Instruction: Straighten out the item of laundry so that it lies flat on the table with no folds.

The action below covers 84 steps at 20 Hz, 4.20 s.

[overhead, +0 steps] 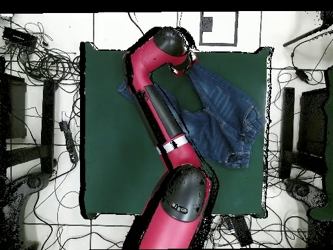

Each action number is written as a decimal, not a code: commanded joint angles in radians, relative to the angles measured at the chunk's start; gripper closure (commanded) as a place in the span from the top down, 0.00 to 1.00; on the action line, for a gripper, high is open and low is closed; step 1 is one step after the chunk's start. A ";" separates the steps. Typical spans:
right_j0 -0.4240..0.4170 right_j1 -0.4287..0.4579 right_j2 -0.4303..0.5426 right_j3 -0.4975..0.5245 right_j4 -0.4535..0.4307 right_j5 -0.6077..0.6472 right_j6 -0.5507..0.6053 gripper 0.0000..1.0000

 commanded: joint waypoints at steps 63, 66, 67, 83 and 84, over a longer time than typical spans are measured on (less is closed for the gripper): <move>-0.026 -0.090 -0.047 0.399 0.262 0.102 0.469 0.00; -0.024 -0.071 -0.071 0.361 0.223 0.119 0.408 0.00; -0.024 -0.064 -0.077 0.346 0.210 0.127 0.386 0.00; 0.001 -0.032 -0.092 0.285 0.158 0.120 0.377 0.00; 0.001 -0.032 -0.091 0.286 0.160 0.116 0.381 0.00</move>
